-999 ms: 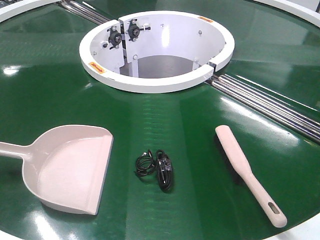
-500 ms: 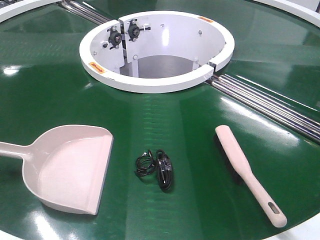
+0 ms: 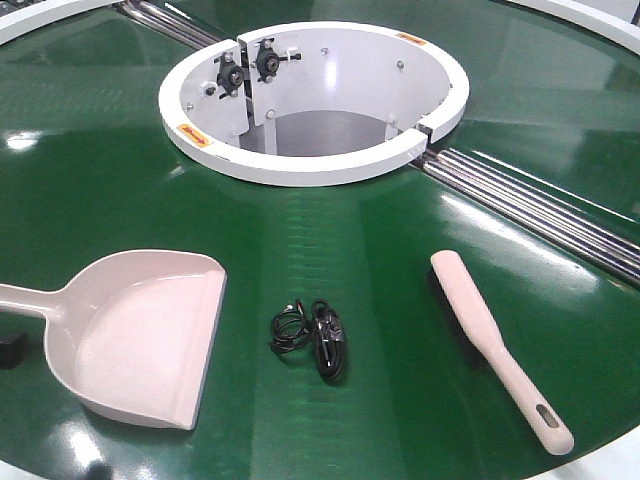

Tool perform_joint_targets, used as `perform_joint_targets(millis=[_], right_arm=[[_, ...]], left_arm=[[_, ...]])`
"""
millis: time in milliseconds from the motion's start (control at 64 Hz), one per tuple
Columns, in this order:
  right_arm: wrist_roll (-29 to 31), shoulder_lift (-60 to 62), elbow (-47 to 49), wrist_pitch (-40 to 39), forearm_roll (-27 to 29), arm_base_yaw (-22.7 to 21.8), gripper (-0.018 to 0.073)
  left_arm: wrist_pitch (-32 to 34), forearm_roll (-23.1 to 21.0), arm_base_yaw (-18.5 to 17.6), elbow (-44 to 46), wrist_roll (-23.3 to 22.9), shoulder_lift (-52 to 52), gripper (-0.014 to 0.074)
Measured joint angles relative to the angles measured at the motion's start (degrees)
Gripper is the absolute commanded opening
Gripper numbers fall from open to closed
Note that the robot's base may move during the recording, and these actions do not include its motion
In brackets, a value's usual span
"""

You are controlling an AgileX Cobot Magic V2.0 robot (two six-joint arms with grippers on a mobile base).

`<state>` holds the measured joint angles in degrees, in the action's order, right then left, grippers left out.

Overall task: Clean and inspect green conveyor with broom and dustpan
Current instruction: 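Move the left gripper down to the pink dustpan's handle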

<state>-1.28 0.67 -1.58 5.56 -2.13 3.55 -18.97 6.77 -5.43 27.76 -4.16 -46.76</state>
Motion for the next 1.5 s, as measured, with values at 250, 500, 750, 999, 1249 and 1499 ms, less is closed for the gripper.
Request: perform_joint_targets(millis=[250,500,750,999,1249,1499], right_arm=[[0.0,0.0,0.0,0.0,0.0,0.0,-0.0008],[0.0,0.0,0.0,0.0,0.0,0.0,-0.0008],[0.0,0.0,0.0,0.0,0.0,0.0,-0.0008],[0.0,0.0,0.0,0.0,0.0,0.0,-0.0008],[0.0,0.0,0.0,0.0,0.0,0.0,-0.0008],[0.0,0.0,0.0,0.0,0.0,0.0,-0.0008]], left_arm=[[0.0,1.0,0.0,0.0,1.1,0.0,0.0486],[-1.4,1.2,0.0,0.3,4.2,0.0,0.0538],[-21.9,1.2,0.0,15.1,15.8,-5.5,0.0499],[-39.8,1.4,0.0,33.7,25.0,-21.2,0.0457],[-44.4,7.1,0.0,40.6,34.8,-35.5,0.0442],[-44.9,8.9,0.0,40.6,59.9,-38.6,0.0442]])
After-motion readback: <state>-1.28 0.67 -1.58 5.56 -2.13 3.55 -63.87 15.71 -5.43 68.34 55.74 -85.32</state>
